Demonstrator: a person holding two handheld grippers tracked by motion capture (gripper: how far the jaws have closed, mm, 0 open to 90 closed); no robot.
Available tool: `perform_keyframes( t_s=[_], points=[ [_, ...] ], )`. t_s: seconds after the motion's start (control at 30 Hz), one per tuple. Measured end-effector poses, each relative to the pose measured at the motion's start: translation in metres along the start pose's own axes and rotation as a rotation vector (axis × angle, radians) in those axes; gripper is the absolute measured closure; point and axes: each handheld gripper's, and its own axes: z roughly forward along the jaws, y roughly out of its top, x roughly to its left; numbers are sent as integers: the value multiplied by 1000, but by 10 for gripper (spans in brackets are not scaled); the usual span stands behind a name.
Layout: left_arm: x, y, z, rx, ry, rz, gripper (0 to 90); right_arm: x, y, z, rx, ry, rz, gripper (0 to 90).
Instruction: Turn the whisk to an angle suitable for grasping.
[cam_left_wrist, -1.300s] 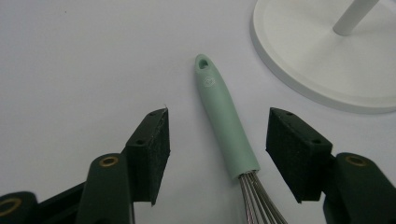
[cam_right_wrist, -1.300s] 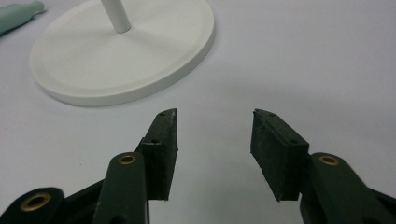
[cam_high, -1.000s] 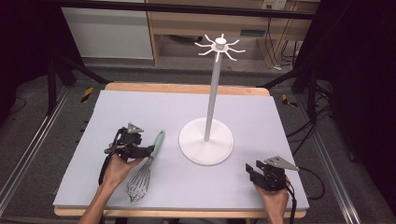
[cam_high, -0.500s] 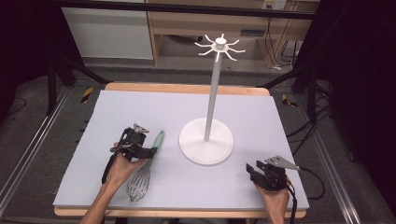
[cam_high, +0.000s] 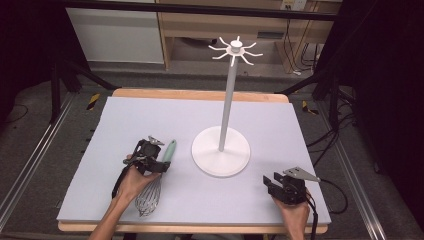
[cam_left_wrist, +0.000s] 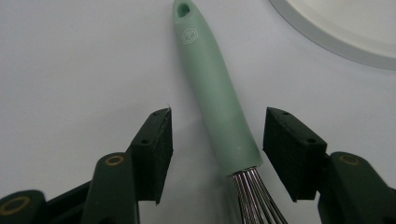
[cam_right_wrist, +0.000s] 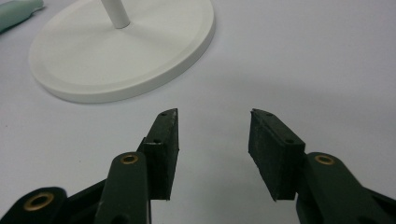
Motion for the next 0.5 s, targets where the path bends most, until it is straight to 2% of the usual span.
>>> perform_keyframes(
  t_s=[0.5],
  points=[
    [-1, -3, 14, 61, -4, -8, 489, 0, 0, 2, 14, 8, 4, 534]
  ],
)
